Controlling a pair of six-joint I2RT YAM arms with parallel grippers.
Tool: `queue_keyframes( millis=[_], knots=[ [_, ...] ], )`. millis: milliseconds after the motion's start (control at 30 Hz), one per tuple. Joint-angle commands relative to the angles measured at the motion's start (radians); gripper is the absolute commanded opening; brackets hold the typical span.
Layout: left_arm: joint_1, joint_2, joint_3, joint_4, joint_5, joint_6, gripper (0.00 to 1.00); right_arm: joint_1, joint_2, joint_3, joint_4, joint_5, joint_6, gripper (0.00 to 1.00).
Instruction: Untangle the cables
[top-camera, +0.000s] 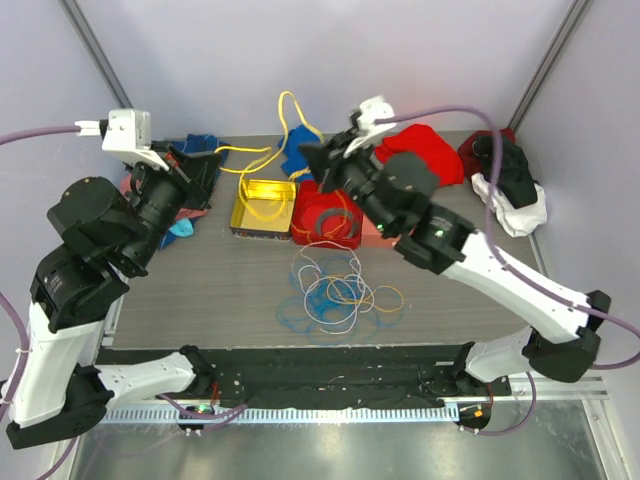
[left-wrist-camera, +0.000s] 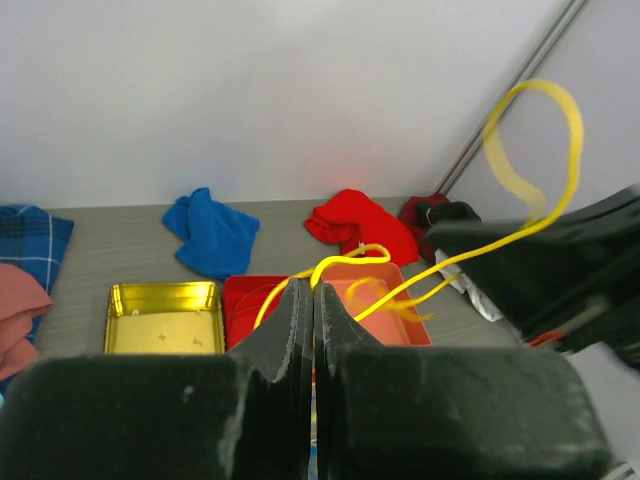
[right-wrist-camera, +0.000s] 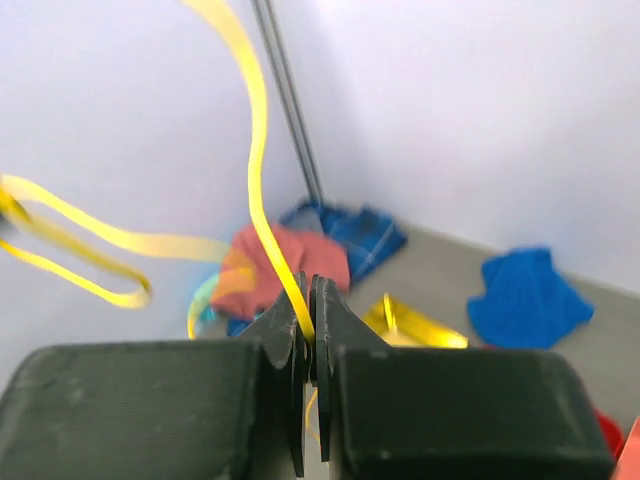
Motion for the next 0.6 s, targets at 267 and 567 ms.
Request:
queue_keyframes(
  millis=[267, 567],
  knots=[
    [0.002, -0.120, -0.226, 0.154, 0.019, -0.054, 0.01, 0.000, -0.098, 0.209, -0.122, 0.045, -0.074, 0.01],
    [0.002, -0.167, -0.444, 0.160, 0.126, -0.161, 0.05, 0.000, -0.195, 0.046, -0.128, 0.026, -0.005, 0.01]
  ],
)
